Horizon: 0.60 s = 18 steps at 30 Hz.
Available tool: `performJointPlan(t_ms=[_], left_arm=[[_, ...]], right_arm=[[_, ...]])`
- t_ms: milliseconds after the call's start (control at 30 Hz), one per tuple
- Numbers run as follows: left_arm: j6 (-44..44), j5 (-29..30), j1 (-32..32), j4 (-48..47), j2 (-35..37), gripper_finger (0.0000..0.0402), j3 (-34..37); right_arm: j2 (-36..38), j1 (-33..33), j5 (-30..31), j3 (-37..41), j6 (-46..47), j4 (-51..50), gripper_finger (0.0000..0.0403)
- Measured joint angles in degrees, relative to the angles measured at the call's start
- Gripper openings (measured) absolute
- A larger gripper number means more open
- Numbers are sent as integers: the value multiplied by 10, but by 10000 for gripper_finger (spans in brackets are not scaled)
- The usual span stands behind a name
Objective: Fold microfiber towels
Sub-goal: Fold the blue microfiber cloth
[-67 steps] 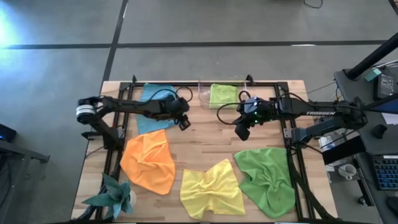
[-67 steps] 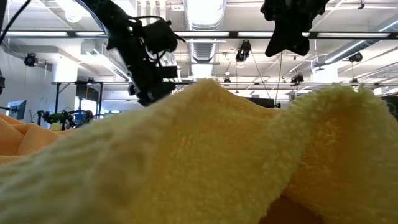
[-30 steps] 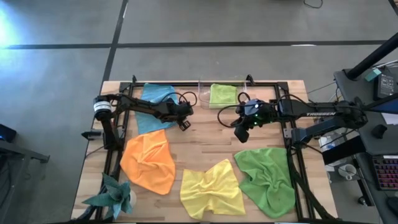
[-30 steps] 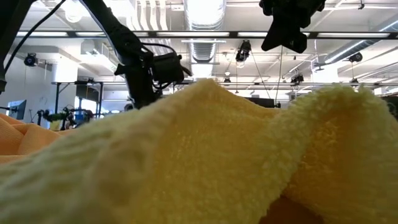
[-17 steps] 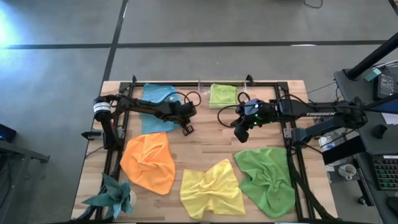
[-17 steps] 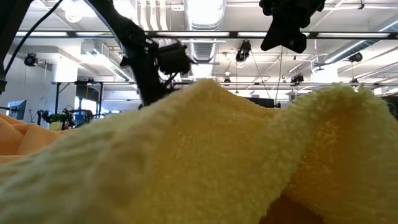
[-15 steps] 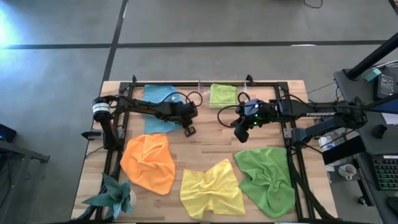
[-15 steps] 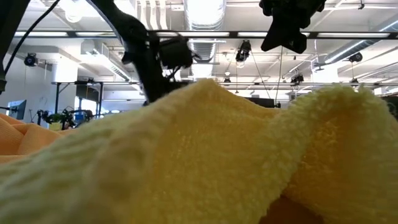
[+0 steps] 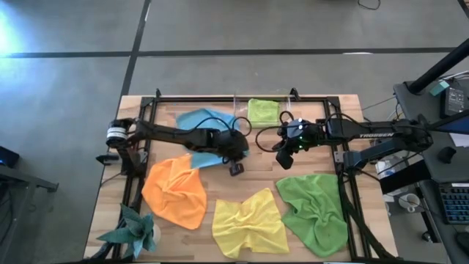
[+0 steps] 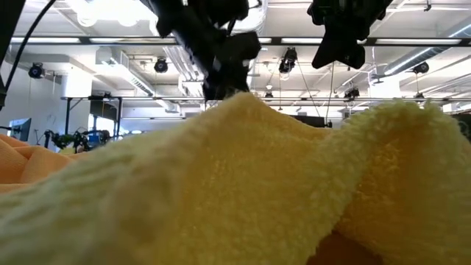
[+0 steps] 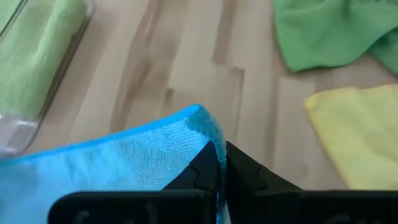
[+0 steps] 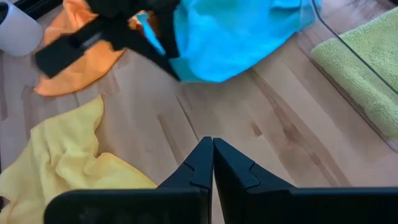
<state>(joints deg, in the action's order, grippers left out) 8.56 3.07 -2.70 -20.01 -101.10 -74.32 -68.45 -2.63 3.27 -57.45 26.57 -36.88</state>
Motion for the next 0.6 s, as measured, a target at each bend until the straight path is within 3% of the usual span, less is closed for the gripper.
performJointPlan(t_ms=[233,600], left_arm=[[6,0,23,38,0,0,-21],[206,-10,27,125,0,0,-23]], right_arm=[[0,0,-2,0,-26,-1,9],[0,0,-7,0,-120,-5,9]])
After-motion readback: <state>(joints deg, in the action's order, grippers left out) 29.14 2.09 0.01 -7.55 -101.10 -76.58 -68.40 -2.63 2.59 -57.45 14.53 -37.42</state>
